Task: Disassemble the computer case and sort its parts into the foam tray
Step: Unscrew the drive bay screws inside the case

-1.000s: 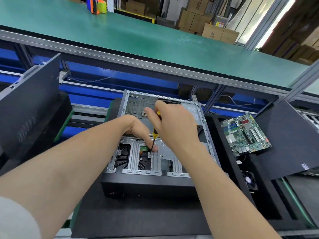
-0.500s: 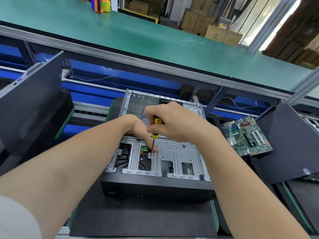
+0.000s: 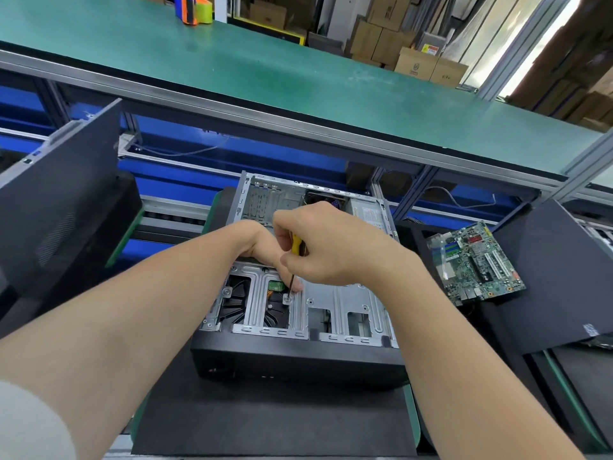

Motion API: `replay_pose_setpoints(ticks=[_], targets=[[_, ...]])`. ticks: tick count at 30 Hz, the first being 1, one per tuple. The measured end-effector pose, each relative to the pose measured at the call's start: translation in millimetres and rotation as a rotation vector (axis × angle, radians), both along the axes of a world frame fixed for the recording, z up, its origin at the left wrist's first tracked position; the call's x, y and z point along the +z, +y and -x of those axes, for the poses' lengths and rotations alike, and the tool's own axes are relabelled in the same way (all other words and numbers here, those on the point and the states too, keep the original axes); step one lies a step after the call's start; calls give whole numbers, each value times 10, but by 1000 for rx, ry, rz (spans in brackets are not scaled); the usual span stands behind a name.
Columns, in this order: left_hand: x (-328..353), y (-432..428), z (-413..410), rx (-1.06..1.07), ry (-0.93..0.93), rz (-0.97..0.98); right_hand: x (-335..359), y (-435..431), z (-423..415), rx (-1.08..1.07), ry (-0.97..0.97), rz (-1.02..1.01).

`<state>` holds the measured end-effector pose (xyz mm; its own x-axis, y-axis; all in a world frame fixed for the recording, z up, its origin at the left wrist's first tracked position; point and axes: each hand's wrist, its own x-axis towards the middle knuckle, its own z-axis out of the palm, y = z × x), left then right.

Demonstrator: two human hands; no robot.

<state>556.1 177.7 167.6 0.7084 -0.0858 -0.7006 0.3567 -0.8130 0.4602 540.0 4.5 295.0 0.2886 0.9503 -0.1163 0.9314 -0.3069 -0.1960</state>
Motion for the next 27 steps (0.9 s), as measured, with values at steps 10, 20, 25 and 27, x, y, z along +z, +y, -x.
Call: replay_pose_setpoints(ticks=[10, 20, 25, 27], targets=[[51, -42, 30, -84, 66, 59, 0, -50, 0, -94, -29, -176], [40, -27, 8, -164, -3, 46, -79, -87, -18, -118, -36, -78], [42, -28, 3, -143, 19, -8, -87, -93, -9, -115, -22, -85], [27, -16, -6, -132, -3, -41, -85, -95, -9, -118, -20, -84]])
